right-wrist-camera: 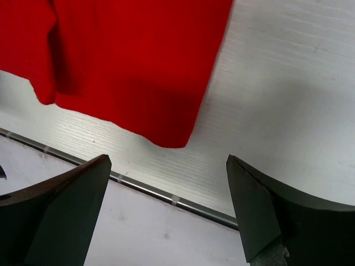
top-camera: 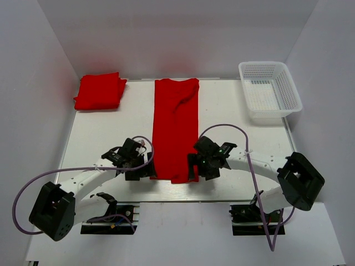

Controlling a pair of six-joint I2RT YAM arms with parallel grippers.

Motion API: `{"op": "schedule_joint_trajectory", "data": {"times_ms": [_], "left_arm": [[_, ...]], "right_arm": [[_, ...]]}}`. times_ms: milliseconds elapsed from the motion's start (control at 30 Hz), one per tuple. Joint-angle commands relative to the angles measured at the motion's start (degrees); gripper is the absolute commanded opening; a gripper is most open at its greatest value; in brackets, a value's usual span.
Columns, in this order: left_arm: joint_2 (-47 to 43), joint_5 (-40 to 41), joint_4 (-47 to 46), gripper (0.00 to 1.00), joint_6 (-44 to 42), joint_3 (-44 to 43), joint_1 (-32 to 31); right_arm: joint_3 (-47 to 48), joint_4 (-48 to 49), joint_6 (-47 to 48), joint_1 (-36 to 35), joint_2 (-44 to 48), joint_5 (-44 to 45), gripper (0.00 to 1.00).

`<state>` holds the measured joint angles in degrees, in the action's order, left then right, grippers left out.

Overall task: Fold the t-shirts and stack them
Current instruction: Grab the bottom of the folded rectangular tshirt with both arms

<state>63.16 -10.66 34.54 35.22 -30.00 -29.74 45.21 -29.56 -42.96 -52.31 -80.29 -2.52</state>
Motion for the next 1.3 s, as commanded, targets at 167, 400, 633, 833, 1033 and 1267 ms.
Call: {"op": "schedule_joint_trajectory", "data": {"times_ms": [167, 400, 633, 833, 1033, 1267], "left_arm": [[4.51, 3.98, -5.8, 0.91, 0.81, -0.15, -2.43], [5.74, 3.45, -9.41, 0.77, 1.34, 1.96, -4.19], [4.7, 2.83, -8.27, 0.55, 1.96, 2.66, -5.77], [4.17, 2.66, -8.27, 0.38, 3.8, 5.65, -7.0], [3.65, 3.98, -6.69, 0.0, 4.94, 3.64, -7.52], [-0.84, 3.98, -5.45, 0.0, 4.94, -1.28, -7.53]], "right_arm": [[1.2, 3.28, 0.33, 1.25, -3.03, -5.03, 0.9], [0.67, 5.39, 2.0, 2.66, -6.27, -8.28, 0.84], [-0.03, 6.7, 2.09, 3.71, -6.98, -9.87, 0.52], [-0.3, 7.67, 2.88, 4.41, -8.82, -11.62, 0.31], [0.32, 7.94, 4.02, 4.77, -8.49, -10.84, 0.0], [-0.3, 8.2, 4.64, 4.59, -1.2, -6.89, 0.0]]}}
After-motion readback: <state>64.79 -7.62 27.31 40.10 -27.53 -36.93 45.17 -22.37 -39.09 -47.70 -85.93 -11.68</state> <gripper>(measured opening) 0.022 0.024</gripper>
